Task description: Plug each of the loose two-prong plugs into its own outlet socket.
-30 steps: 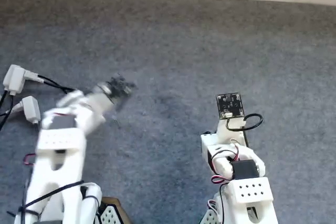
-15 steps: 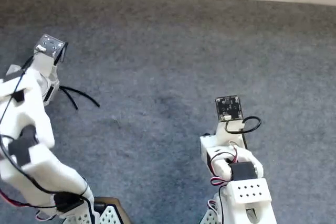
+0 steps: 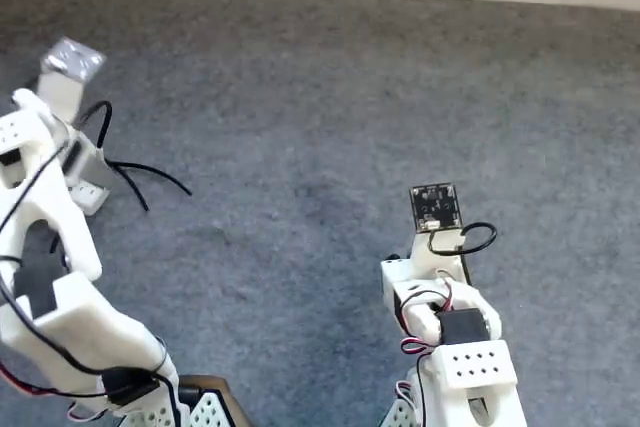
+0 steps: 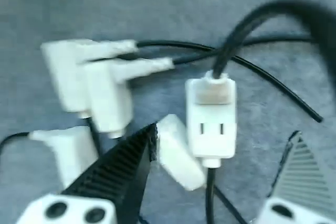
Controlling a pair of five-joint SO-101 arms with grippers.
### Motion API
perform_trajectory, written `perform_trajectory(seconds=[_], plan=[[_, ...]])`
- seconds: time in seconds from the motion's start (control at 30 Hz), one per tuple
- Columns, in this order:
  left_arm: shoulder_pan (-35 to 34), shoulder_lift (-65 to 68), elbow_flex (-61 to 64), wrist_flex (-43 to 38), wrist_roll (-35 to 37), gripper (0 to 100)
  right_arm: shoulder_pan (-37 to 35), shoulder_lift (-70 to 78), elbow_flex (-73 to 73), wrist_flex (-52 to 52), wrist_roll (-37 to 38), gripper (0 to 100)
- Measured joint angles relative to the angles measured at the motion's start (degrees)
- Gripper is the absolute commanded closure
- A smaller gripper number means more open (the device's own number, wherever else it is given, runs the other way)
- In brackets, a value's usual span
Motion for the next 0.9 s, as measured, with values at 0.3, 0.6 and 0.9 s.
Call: perform_trajectory(seconds=[0.3,0.6,0.9], plan=[[0.0,-14.2,-12.4,9.1,7.2,63,6.3,-1.3,-3.5,2.2,3.9,95.5],[5.4,-33.8,-14.6,27.8,21.1,78,13.4,-23.2,-9.4,17.8,4.6,95.5],[16.6,-53.4,12.3,26.6,26.5,80,13.9,-32.0,-3.8,22.9,4.6,95.4]])
